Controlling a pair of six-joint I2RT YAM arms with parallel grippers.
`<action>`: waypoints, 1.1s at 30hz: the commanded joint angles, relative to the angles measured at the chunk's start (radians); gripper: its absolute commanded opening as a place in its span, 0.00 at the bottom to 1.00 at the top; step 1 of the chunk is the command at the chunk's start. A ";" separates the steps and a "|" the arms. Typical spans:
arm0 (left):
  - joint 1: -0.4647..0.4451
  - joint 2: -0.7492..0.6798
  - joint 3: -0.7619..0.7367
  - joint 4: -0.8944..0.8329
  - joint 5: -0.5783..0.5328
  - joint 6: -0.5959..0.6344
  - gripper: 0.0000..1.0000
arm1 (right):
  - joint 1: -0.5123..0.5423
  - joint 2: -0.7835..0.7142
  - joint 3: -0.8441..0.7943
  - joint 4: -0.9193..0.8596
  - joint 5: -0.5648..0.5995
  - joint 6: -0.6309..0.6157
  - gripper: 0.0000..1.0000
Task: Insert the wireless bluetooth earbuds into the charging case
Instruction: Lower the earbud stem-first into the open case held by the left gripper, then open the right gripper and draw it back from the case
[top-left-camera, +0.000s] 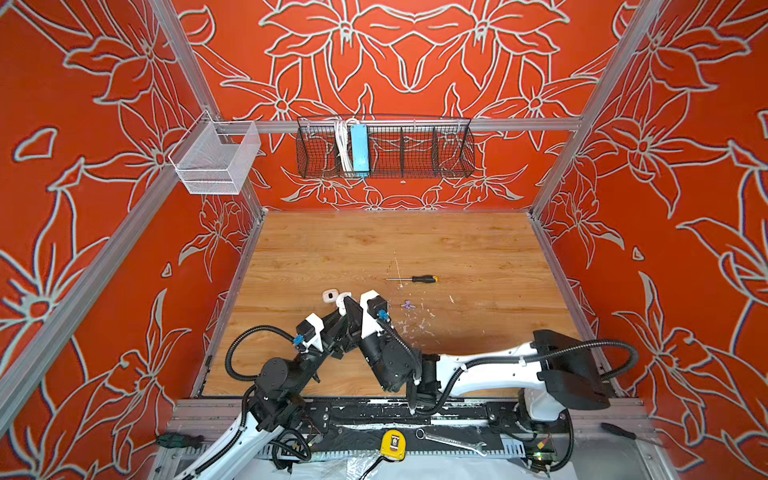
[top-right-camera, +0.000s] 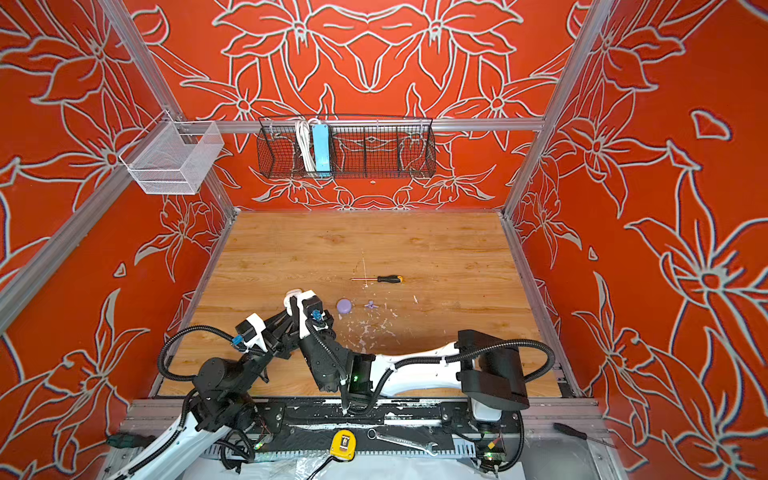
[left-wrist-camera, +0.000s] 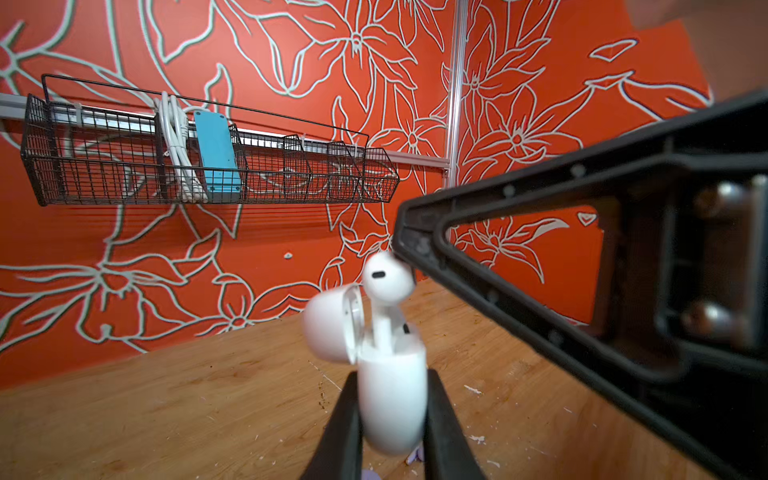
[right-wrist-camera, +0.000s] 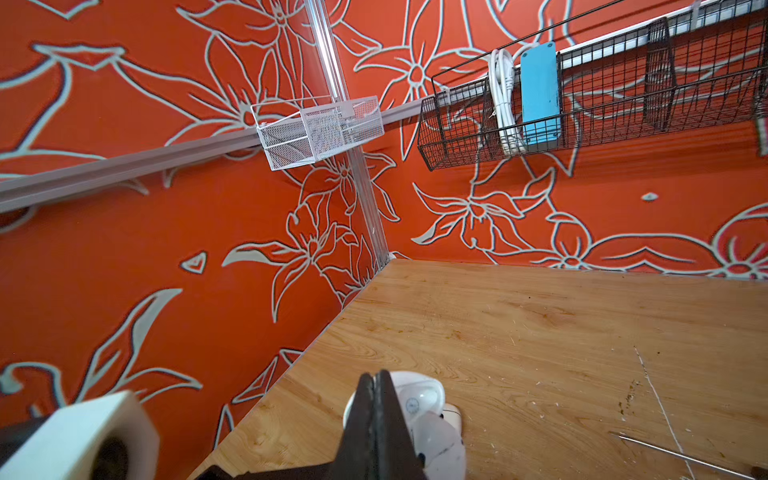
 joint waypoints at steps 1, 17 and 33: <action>0.001 -0.015 -0.047 0.074 0.015 0.009 0.00 | 0.008 -0.012 -0.010 -0.047 -0.004 0.018 0.04; 0.001 -0.015 -0.044 0.069 0.016 0.009 0.00 | 0.008 -0.035 0.003 -0.129 -0.044 0.052 0.10; 0.001 -0.015 -0.043 0.066 0.019 0.009 0.00 | 0.008 -0.038 0.022 -0.165 -0.037 0.059 0.14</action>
